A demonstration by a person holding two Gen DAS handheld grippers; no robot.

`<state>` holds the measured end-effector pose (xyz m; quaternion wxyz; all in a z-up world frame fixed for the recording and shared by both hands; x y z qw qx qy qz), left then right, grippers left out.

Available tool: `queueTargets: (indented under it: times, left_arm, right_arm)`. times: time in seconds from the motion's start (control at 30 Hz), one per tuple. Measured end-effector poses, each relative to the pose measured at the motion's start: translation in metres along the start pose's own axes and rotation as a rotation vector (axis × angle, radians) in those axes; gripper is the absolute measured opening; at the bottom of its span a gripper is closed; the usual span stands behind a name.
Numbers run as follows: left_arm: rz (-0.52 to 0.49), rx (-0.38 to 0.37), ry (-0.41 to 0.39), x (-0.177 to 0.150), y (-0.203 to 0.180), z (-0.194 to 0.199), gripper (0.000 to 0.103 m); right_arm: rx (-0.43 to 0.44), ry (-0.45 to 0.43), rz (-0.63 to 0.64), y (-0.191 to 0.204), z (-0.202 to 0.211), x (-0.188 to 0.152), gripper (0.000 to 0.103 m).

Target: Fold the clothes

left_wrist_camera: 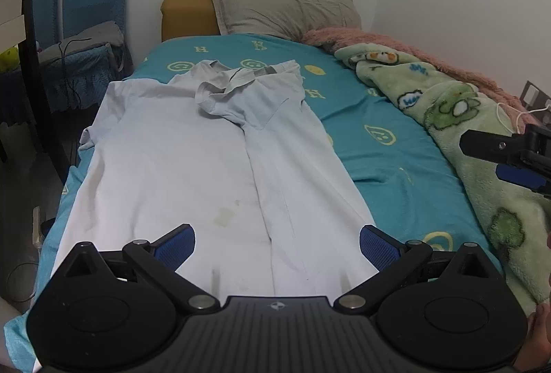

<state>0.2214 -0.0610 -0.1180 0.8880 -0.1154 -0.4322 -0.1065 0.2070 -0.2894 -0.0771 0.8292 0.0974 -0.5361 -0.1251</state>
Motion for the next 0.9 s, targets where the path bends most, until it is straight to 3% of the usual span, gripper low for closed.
queueTargets:
  times: [0.33,0.47,0.67,0.8,0.9]
  left_arm:
    - [-0.019,0.029,-0.036,0.006,0.004,0.014,0.103]
    - [0.001,0.047,-0.021,0.004,0.008,0.017,0.103]
    - [0.051,0.046,0.026,-0.008,0.020,0.017,0.103]
    - [0.160,0.041,0.044,-0.012,0.047,0.018,0.103]
    - [0.185,0.094,0.045,-0.013,0.072,0.015,0.103]
  right_arm:
    - [0.008,0.000,0.085,0.015,-0.002,-0.004,0.091]
    - [0.055,0.057,0.139,0.029,-0.018,-0.003,0.091]
    - [0.156,0.183,0.479,0.120,-0.084,-0.003,0.091]
    - [0.223,0.266,0.706,0.178,-0.127,-0.003,0.091]
    - [0.289,0.312,0.853,0.230,-0.163,-0.008,0.091]
Point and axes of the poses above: each gripper's, at about its wrist camera, not at the fingertips, and z roughly against the way its jaws point, y to its left, x to its top, the point moved 8 cm from there along -z, roughly the way its jaws point, and after that the axes turned 4 degrees about -y, right-handed, at the moved point
